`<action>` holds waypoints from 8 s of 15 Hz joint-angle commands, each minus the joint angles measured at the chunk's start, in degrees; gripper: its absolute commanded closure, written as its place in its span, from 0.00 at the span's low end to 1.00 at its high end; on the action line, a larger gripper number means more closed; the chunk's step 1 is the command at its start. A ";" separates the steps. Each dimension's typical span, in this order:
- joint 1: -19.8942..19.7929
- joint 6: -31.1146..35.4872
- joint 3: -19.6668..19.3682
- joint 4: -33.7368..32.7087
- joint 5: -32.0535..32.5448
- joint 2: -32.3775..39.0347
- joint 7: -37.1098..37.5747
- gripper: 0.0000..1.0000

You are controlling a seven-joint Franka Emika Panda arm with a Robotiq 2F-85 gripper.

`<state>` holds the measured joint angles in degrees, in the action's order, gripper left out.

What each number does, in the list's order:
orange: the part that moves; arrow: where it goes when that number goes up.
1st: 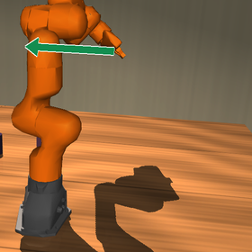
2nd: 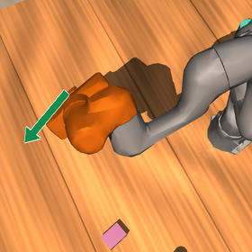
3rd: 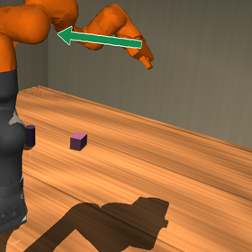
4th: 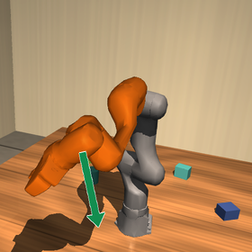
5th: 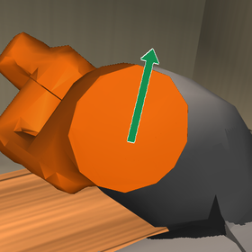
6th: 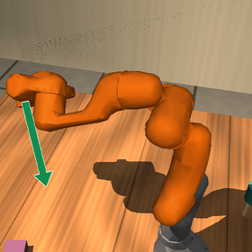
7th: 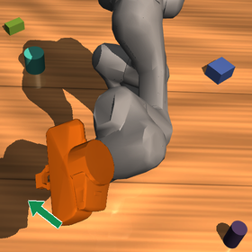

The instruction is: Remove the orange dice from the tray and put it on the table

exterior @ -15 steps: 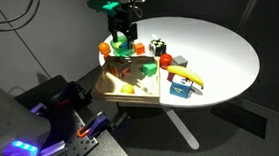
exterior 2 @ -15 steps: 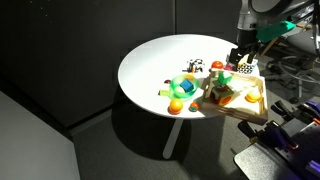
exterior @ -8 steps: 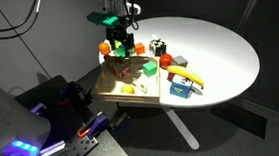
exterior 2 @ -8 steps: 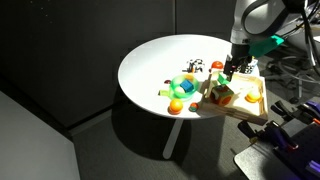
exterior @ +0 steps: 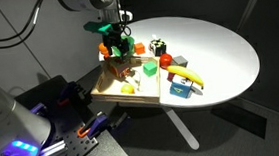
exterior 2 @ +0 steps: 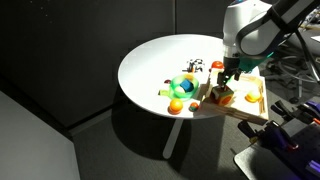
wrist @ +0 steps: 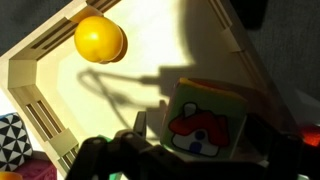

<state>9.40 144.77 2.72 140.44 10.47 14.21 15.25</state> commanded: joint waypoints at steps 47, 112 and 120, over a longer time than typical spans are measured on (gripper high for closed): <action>0.02 -17.99 -2.94 -16.87 -0.10 -0.02 5.84 0.81; -0.38 -21.37 -3.47 -38.85 -3.87 13.67 3.54 0.00; -1.52 -17.46 -1.72 -29.10 -3.96 4.95 -3.46 0.00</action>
<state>9.44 125.34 -0.41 105.73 8.09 24.23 15.50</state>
